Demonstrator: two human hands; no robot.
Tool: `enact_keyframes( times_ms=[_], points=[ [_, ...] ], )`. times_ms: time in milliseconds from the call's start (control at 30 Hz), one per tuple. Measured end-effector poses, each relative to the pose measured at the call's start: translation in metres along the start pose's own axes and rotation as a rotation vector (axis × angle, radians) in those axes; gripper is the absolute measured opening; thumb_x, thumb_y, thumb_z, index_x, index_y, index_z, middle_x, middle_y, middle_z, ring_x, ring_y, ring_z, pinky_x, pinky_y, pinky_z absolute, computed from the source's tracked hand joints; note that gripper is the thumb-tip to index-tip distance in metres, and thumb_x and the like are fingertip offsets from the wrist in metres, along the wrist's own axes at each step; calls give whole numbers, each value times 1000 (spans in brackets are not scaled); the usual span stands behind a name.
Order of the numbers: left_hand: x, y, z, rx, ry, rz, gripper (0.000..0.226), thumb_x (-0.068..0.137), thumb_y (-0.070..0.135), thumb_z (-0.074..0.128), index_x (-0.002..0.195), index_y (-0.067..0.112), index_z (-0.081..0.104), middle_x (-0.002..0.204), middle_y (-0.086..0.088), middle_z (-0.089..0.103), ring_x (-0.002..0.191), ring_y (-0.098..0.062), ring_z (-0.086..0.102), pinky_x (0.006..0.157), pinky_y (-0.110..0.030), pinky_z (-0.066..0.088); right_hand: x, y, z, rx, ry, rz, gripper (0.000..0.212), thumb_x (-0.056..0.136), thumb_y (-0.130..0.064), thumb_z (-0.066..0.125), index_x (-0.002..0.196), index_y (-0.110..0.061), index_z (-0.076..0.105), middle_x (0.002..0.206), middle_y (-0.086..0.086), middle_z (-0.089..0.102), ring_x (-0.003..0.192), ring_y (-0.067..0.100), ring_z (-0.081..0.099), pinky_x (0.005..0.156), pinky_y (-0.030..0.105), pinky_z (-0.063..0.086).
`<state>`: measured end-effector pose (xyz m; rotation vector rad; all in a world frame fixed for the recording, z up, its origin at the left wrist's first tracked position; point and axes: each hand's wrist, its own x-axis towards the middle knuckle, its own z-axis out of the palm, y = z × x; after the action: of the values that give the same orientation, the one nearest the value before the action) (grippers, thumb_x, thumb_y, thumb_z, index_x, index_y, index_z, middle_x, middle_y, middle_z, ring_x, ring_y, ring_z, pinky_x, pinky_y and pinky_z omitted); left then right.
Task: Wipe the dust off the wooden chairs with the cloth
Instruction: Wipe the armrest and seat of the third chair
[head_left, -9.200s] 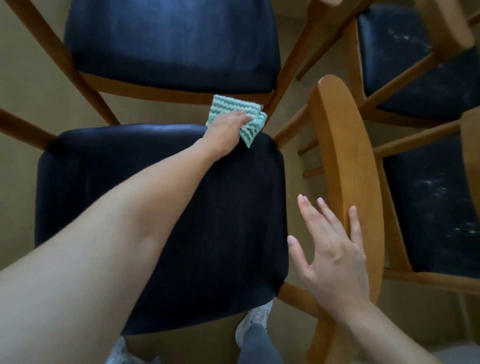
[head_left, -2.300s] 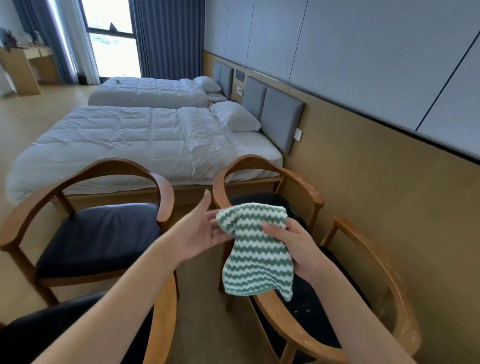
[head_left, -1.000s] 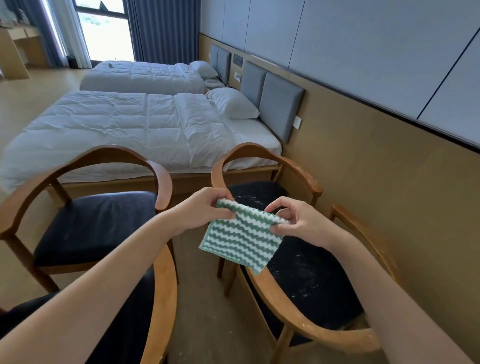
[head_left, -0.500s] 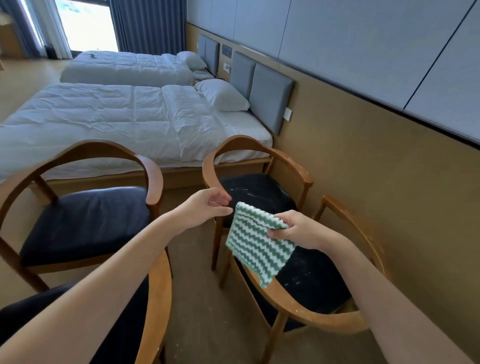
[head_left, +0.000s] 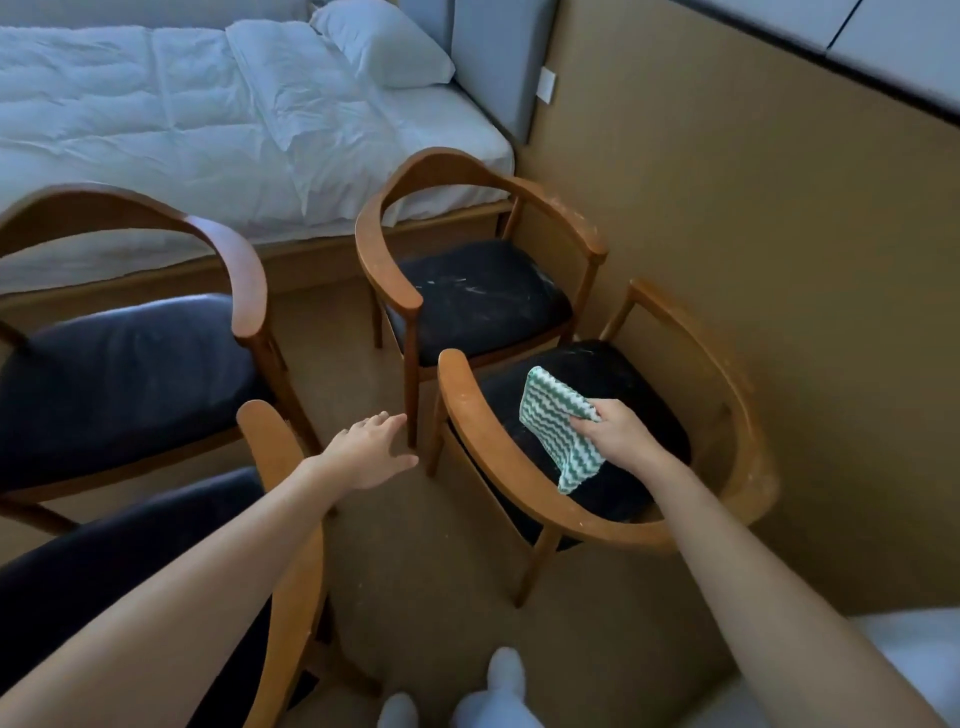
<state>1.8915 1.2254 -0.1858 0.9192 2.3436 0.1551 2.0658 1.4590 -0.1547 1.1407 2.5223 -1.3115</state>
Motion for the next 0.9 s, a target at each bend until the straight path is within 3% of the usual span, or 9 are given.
enact_keyframes(
  times_ms=[133,300,467,533,600,667,767,833,900],
  points=[
    [32,2,16,75,2,-67,70,94,48,45,151,24,10,158,-6,12,144,-26,14,117,-41,17,41,17,6,-12,-2,28,18,95,-19,52,103,-9,64,99,8,68,89,24,65,82,40,52],
    [75,5,33,11,36,-257,68,96,49,41,151,23,10,156,-7,18,143,-26,21,115,-42,23,114,24,13,-20,-13,-35,16,96,-19,50,102,-13,63,97,7,67,90,25,63,78,38,50],
    [117,8,50,-7,47,-389,65,98,49,34,151,22,9,157,-7,15,144,-25,16,116,-40,16,189,4,34,-134,46,-206,33,97,-18,45,129,-16,55,109,6,66,93,19,61,72,28,44],
    [132,11,54,28,47,-392,64,98,49,32,151,22,8,157,-6,14,144,-25,14,117,-40,14,212,-3,50,-164,100,-291,39,97,-14,45,136,-16,49,122,5,63,104,19,59,81,27,45],
    [148,14,57,51,60,-398,63,98,49,31,151,22,8,157,-6,14,144,-24,14,117,-41,12,231,-4,73,-206,53,-395,44,97,-10,44,141,-14,43,140,6,50,125,20,49,100,30,41],
    [163,15,58,36,68,-411,63,98,49,31,151,22,9,157,-6,15,144,-24,14,117,-41,12,242,4,95,-327,-120,-456,48,97,-7,41,144,-14,37,151,7,34,140,19,30,113,32,27],
    [179,12,61,-7,75,-427,62,98,47,33,151,21,12,156,-6,19,143,-24,19,116,-41,14,233,29,121,-533,-384,-507,54,98,-11,39,149,-13,23,159,7,7,147,19,2,118,31,6],
    [188,7,65,-19,79,-439,62,98,47,34,151,21,13,156,-7,20,142,-24,22,115,-41,16,223,41,126,-524,-350,-552,51,100,-28,39,148,-13,27,159,6,7,147,19,0,118,33,4],
    [192,2,69,-47,71,-418,61,98,47,35,150,21,15,155,-7,23,140,-25,26,113,-40,20,219,44,129,-471,-263,-577,48,99,-41,34,136,-14,49,156,4,22,146,18,13,116,37,14]
  ],
)
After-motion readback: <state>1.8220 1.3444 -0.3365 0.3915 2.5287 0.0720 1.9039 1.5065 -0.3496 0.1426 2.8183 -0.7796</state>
